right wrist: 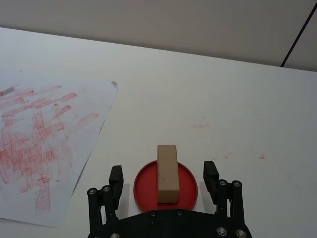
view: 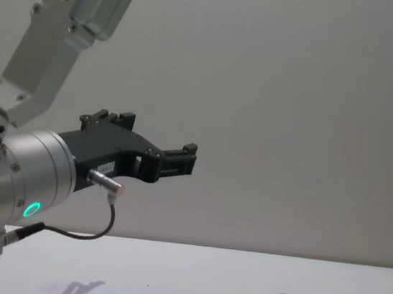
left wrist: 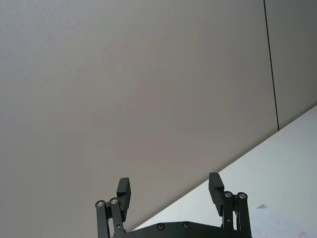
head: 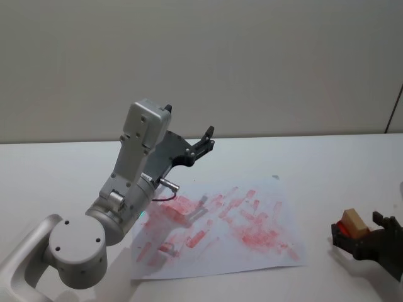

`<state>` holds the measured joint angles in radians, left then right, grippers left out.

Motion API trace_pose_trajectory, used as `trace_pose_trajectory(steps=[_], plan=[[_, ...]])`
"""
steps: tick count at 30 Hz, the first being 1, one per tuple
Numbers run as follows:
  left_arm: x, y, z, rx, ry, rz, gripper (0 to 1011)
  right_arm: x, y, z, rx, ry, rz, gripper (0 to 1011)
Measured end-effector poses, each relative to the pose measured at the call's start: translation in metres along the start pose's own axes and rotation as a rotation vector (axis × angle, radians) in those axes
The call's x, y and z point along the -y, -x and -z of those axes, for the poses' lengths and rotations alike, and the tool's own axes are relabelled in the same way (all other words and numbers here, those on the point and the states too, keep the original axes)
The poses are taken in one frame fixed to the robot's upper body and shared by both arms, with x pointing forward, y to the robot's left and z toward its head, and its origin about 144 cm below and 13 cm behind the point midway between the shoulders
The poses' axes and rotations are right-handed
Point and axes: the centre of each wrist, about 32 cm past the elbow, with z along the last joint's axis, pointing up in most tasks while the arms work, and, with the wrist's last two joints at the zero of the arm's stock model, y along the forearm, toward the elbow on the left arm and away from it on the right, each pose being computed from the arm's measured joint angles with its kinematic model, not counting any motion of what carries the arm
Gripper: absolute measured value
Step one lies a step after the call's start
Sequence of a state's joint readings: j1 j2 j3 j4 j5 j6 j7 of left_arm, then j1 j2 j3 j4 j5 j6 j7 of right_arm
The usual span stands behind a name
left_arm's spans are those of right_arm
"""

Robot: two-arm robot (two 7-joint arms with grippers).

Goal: Use the one hand to pick up the stamp and affix it onto the A4 paper.

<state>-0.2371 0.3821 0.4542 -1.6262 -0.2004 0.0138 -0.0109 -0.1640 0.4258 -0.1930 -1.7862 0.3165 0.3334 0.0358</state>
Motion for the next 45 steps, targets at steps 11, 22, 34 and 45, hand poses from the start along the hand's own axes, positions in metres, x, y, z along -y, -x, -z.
trace_pose_trajectory(steps=[11,22,34,45], plan=[[0.0,0.0,0.0,0.0,0.0,0.0,1001,-0.008,0.003,0.0,0.005,0.02,-0.002,760],[0.0,0.0,0.0,0.0,0.0,0.0,1001,-0.011,0.004,0.0,0.008,0.027,-0.003,400],[0.0,0.0,0.0,0.0,0.0,0.0,1001,-0.011,0.004,0.0,0.012,0.026,-0.002,217],[0.0,0.0,0.0,0.0,0.0,0.0,1001,-0.015,0.005,-0.011,0.054,-0.054,-0.038,217]])
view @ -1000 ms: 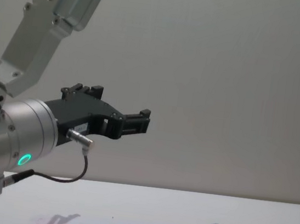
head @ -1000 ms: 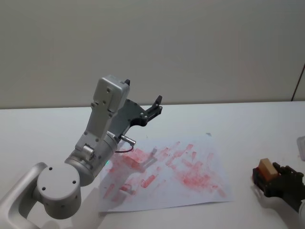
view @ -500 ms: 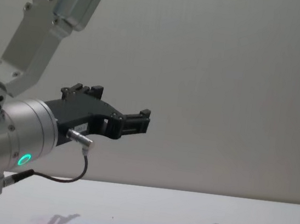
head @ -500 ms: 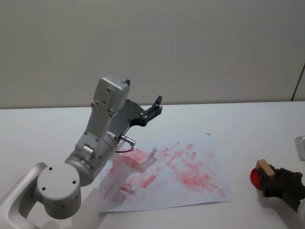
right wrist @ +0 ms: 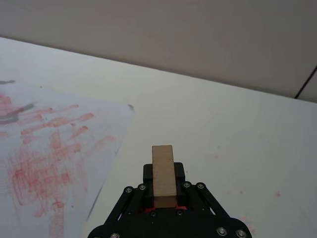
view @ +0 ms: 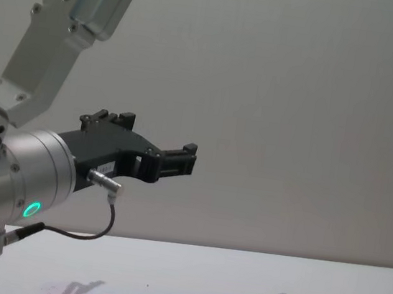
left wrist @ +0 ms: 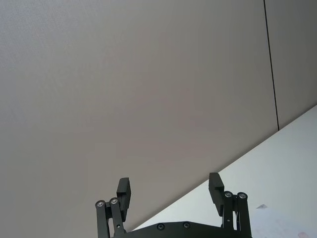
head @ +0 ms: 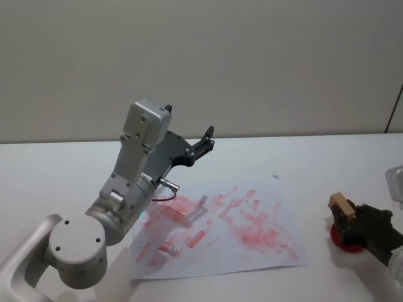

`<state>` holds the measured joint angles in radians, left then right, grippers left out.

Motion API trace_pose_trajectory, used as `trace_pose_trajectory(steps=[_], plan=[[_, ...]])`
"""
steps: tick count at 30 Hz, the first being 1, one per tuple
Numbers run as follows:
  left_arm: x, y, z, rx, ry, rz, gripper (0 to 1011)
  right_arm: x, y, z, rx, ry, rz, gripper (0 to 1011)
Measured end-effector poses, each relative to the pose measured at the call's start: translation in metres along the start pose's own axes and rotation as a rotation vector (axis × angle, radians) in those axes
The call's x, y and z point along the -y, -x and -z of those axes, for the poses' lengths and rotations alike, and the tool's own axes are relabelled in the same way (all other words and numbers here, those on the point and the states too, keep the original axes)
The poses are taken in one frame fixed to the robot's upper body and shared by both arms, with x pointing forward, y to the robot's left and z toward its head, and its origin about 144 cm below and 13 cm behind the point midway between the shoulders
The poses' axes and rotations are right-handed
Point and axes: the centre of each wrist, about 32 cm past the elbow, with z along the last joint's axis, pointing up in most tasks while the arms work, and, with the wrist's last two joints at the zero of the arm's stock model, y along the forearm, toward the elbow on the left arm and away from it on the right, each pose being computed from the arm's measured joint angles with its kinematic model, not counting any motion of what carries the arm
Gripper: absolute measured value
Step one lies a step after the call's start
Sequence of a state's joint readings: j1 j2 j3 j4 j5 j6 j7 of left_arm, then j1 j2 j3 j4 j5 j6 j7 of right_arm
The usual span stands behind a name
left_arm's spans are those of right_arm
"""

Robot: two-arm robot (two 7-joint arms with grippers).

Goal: Use the one hand to pick up the stamp and affix it onto the A4 paper.

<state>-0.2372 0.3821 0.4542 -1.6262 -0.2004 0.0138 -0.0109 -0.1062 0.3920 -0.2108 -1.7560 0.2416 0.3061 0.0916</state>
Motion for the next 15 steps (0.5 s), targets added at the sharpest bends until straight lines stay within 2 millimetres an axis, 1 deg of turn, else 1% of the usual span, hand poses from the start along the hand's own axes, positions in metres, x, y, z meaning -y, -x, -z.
trace_pose_trajectory(steps=[6,15], plan=[[0.0,0.0,0.0,0.0,0.0,0.0,1001,-0.006,0.002,-0.009,0.025,-0.061,-0.057,217],[0.0,0.0,0.0,0.0,0.0,0.0,1001,-0.021,0.006,-0.021,0.043,-0.13,-0.171,217]])
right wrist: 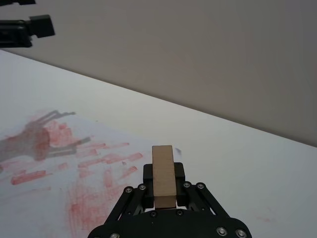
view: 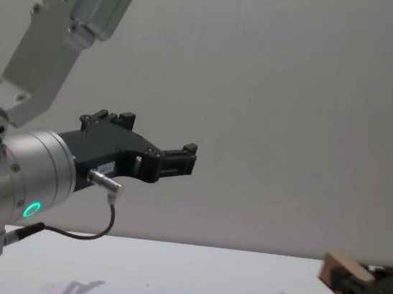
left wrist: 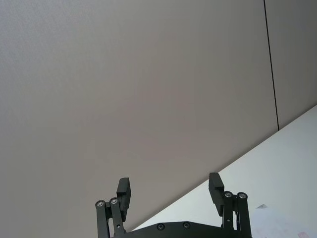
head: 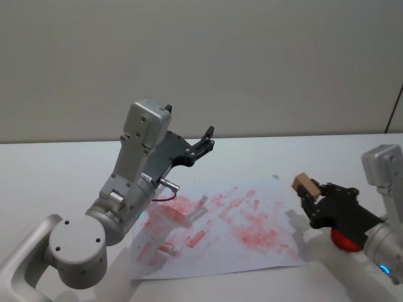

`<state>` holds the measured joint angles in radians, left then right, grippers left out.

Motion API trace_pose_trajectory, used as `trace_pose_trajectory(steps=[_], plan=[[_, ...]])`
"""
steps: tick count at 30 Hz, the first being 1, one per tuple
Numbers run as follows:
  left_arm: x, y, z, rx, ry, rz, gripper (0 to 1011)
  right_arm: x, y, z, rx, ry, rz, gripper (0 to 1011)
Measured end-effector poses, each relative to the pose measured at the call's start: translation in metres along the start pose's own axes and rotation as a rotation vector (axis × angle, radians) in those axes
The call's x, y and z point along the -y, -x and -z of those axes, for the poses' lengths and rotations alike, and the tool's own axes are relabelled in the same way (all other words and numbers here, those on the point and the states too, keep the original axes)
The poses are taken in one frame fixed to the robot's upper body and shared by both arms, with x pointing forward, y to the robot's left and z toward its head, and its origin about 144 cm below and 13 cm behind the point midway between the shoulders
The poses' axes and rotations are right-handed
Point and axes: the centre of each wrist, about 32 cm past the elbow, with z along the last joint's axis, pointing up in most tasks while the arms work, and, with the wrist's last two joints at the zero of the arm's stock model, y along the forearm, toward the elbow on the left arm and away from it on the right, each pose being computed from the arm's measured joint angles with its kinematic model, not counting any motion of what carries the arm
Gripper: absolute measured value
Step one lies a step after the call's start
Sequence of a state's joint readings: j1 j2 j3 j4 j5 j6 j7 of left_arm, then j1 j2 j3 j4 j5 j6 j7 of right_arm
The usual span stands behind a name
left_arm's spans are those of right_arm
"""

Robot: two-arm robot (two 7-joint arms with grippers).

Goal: Use the one hand to pick up the stamp and affix it onto the A4 paper.

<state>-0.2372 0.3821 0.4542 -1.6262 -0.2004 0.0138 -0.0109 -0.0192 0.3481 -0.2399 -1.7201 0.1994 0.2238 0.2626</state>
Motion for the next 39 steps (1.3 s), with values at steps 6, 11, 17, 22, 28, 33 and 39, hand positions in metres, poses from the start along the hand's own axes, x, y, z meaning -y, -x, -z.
trace_pose_trajectory(steps=[6,11,17,22,28,33,39], plan=[[0.0,0.0,0.0,0.0,0.0,0.0,1001,-0.016,0.001,-0.003,-0.01,-0.023,-0.09,217],[0.0,0.0,0.0,0.0,0.0,0.0,1001,-0.03,0.003,-0.002,-0.03,-0.018,-0.167,217],[0.0,0.0,0.0,0.0,0.0,0.0,1001,-0.048,0.005,0.001,-0.064,0.018,-0.243,217],[0.0,0.0,0.0,0.0,0.0,0.0,1001,-0.058,0.008,0.004,-0.082,0.061,-0.282,217],[0.0,0.0,0.0,0.0,0.0,0.0,1001,-0.067,0.011,0.01,-0.089,0.118,-0.311,217],[0.0,0.0,0.0,0.0,0.0,0.0,1001,-0.071,0.012,0.013,-0.087,0.157,-0.324,217],[0.0,0.0,0.0,0.0,0.0,0.0,1001,-0.073,0.013,0.015,-0.081,0.182,-0.331,217]])
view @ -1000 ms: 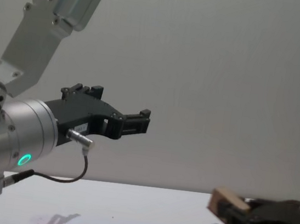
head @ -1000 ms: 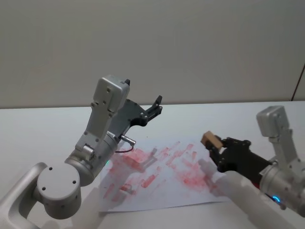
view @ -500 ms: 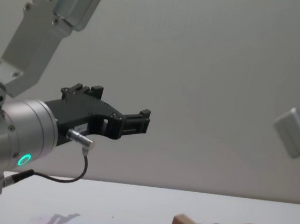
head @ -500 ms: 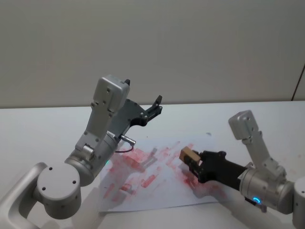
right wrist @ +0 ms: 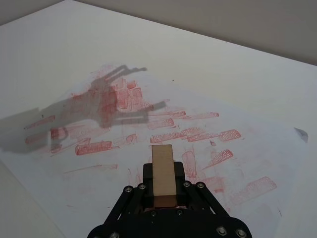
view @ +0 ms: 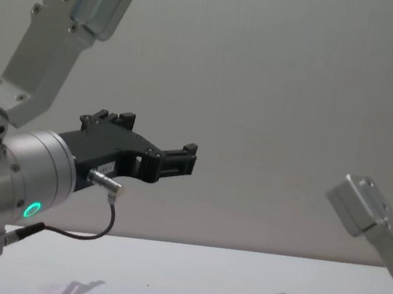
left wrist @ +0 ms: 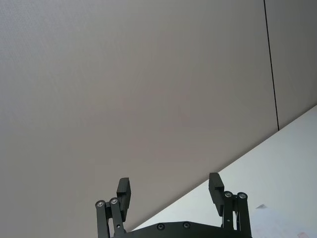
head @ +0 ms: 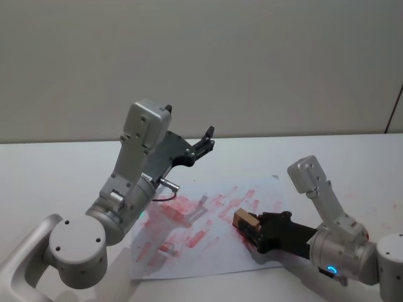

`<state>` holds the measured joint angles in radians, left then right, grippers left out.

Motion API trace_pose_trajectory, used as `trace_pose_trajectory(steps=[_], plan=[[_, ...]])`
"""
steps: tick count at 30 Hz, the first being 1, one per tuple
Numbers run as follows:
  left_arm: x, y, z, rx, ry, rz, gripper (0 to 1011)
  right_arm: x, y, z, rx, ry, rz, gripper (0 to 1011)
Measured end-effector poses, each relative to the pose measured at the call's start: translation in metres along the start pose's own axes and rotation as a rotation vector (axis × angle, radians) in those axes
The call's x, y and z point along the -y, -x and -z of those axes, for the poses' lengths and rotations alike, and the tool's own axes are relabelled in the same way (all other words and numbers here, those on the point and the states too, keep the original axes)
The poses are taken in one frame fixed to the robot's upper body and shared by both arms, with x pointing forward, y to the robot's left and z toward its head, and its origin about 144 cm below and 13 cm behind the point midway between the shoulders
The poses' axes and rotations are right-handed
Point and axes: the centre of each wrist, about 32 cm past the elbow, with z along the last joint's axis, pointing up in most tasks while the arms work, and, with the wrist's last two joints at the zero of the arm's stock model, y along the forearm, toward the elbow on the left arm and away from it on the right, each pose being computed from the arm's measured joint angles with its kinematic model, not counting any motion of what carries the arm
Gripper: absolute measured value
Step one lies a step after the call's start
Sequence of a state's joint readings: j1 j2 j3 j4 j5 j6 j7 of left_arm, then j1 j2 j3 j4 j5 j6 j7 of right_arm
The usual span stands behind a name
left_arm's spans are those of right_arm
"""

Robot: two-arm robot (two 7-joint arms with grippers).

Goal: Use the one hand to pick up the stamp and affix it onto the A4 paper.

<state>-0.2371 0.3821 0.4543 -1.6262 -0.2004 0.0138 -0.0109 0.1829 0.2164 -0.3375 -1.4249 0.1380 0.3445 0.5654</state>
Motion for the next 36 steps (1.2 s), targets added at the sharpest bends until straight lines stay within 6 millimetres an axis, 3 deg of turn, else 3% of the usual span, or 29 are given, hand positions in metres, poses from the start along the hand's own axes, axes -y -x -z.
trace_pose_trajectory(steps=[21,29,36], plan=[[0.0,0.0,0.0,0.0,0.0,0.0,1001,0.001,0.0,-0.009,0.067,-0.069,0.025,217],[0.0,0.0,0.0,0.0,0.0,0.0,1001,0.017,0.001,-0.018,0.094,-0.157,0.088,217],[0.0,0.0,0.0,0.0,0.0,0.0,1001,0.043,0.004,-0.022,0.099,-0.225,0.18,217]])
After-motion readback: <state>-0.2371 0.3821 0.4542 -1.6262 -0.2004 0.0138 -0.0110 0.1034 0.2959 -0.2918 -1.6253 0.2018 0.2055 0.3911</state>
